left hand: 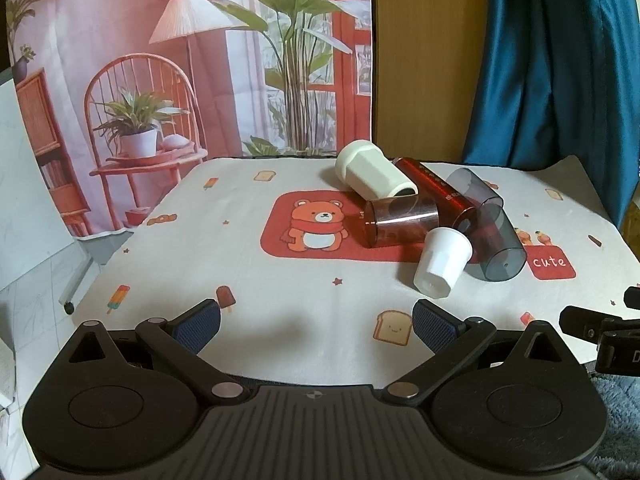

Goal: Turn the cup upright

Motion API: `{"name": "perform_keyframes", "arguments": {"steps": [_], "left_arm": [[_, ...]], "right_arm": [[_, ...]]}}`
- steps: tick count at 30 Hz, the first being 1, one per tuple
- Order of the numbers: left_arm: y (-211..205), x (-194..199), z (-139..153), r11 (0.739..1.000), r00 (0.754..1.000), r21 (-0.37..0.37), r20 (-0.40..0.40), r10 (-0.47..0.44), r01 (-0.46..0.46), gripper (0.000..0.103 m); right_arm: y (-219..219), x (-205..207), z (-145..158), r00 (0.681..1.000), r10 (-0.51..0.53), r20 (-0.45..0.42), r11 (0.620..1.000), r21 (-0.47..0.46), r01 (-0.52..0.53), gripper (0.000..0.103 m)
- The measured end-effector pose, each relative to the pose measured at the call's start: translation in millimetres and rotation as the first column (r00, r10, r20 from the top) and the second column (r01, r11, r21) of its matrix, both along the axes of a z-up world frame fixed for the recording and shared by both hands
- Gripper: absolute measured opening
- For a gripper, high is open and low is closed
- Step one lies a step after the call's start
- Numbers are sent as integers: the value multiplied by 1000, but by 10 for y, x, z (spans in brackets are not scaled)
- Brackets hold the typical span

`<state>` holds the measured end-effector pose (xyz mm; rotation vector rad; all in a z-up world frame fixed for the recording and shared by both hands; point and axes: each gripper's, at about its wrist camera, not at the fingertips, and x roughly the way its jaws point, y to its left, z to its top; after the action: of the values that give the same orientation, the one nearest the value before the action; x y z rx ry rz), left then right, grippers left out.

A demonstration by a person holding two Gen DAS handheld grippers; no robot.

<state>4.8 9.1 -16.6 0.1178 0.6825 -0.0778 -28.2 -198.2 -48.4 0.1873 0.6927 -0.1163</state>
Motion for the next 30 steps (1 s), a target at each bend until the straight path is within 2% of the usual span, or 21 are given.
{"name": "perform_keyframes", "arguments": {"steps": [13, 22, 26, 30], "left_arm": [[103, 191, -141, 999, 998, -34, -62, 15, -17, 103], [79, 387, -255, 999, 995, -46, -95, -13, 8, 103], [42, 532, -270, 998, 996, -52, -83, -39, 34, 103], [-46, 784, -208, 996, 996, -20, -24, -82, 82, 100]], "right_arm": [[-126, 192, -31, 1000, -27, 0, 999, 26, 27, 103], [-178, 359, -132, 1000, -11, -1, 1000, 13, 11, 103], [-226, 446, -197, 1000, -19, 3, 1000, 5, 19, 103], [-288, 533, -269, 1000, -29, 2, 999, 17, 29, 103]]}}
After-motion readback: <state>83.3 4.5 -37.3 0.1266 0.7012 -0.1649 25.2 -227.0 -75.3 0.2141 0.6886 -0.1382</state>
